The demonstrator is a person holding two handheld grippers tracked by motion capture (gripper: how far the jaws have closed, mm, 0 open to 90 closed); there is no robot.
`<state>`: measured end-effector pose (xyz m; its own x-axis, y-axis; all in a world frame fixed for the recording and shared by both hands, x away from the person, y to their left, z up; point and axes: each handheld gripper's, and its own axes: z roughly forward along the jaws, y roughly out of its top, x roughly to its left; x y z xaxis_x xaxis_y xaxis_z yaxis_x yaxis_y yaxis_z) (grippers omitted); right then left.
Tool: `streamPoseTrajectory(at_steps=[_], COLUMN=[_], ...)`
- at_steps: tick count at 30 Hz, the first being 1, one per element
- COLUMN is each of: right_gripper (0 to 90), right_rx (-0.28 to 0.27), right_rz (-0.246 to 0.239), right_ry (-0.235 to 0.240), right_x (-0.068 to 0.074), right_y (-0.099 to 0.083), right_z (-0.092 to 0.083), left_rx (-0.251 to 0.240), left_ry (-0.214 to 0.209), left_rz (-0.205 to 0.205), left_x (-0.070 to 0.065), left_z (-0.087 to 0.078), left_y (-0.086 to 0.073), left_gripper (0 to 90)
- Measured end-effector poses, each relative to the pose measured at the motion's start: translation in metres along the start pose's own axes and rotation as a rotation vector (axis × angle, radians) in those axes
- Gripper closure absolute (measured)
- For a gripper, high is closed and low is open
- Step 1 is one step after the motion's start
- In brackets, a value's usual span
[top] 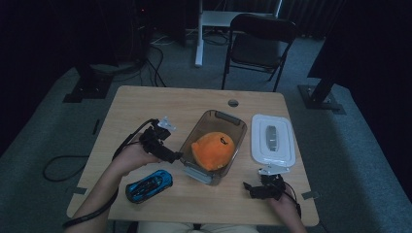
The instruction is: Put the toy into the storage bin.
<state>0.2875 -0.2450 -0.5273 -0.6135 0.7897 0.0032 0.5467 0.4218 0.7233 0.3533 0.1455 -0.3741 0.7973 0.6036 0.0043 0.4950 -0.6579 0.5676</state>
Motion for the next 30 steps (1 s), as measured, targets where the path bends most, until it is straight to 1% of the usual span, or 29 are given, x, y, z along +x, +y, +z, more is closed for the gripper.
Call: streamPoseTrajectory(at_steps=[1, 3, 4, 5, 7, 8, 10, 11, 12, 16, 17, 18, 19, 20, 21, 23, 24, 25, 28, 29, 30], right_gripper=[12.5, 12.5, 12.5, 12.5, 12.5, 12.5, 12.5, 12.4, 12.4, 12.3, 12.3, 12.3, 12.3, 12.3, 12.3, 12.3, 12.3, 12.3, 12.3, 12.3, 12.3], right_rx=[0.000, 0.000, 0.000, 0.000, 0.000, 0.000, 0.001, 0.001, 0.002, 0.001, 0.001, 0.001, 0.001, 0.002, 0.002, 0.003, 0.003, 0.002, 0.003, 0.002, 0.002], right_rz=[0.000, 0.000, 0.000, 0.000, 0.003, 0.004, 0.008, 0.011, 0.013, 0.013, 0.013, 0.012, 0.013, 0.012, 0.013, 0.013, 0.013, 0.013, 0.013, 0.013, 0.013], right_ry=[0.000, 0.000, -0.001, 0.000, -0.002, -0.005, -0.008, -0.010, -0.011, -0.012, -0.012, -0.012, -0.012, -0.012, -0.012, -0.013, -0.013, -0.013, -0.013, -0.013, -0.013], right_x=[0.000, 0.000, 0.000, 0.000, 0.000, 0.000, 0.000, 0.000, 0.000, 0.000, 0.000, 0.000, 0.000, 0.000, 0.000, 0.000, 0.000, 0.000, 0.000, 0.000, 0.000], right_y=[0.000, 0.000, 0.000, 0.000, 0.000, 0.000, 0.001, 0.001, 0.001, 0.002, 0.002, 0.002, 0.002, 0.002, 0.002, 0.002, 0.002, 0.002, 0.002, 0.002, 0.002], right_z=[0.000, 0.000, 0.000, 0.000, 0.000, 0.000, 0.001, 0.001, 0.001, 0.002, 0.002, 0.002, 0.002, 0.002, 0.002, 0.002, 0.002, 0.002, 0.002, 0.002, 0.002], left_rx=[0.002, 0.002, 0.003, 0.002, 0.002, 0.003, 0.003, 0.014, 0.023, 0.039, 0.039, 0.049, 0.049, 0.064, 0.068, 0.081, 0.081, 0.108, 0.128, 0.128, 0.136], left_ry=[0.008, 0.008, 0.012, 0.017, 0.013, 0.016, 0.011, 0.016, 0.013, 0.004, 0.004, -0.007, -0.007, -0.010, -0.012, -0.021, -0.021, -0.015, -0.019, -0.019, -0.019], left_rz=[-0.003, -0.003, -0.012, -0.018, -0.021, -0.026, -0.036, -0.034, -0.033, -0.052, -0.052, -0.061, -0.061, -0.067, -0.073, -0.064, -0.064, -0.055, -0.063, -0.063, -0.075], left_x=[0.000, 0.000, 0.001, 0.000, 0.001, 0.000, 0.000, -0.001, -0.001, -0.003, -0.003, -0.003, -0.003, -0.003, -0.003, -0.005, -0.005, -0.007, -0.007, -0.007, -0.006], left_z=[-0.001, -0.001, -0.005, -0.005, -0.005, -0.006, -0.004, -0.003, -0.002, 0.004, 0.004, 0.008, 0.008, 0.012, 0.014, 0.017, 0.017, 0.020, 0.023, 0.023, 0.024], left_y=[-0.002, -0.002, -0.011, -0.014, -0.017, -0.023, -0.031, -0.034, -0.038, -0.055, -0.055, -0.063, -0.063, -0.072, -0.076, -0.084, -0.084, -0.090, -0.100, -0.100, -0.105], left_gripper=[11.0, 11.0, 11.0, 11.0, 11.0, 11.0, 11.0, 11.0, 11.0, 11.0, 11.0, 11.0, 11.0, 11.0, 11.0, 11.0, 11.0, 11.0, 11.0, 10.9, 11.0])
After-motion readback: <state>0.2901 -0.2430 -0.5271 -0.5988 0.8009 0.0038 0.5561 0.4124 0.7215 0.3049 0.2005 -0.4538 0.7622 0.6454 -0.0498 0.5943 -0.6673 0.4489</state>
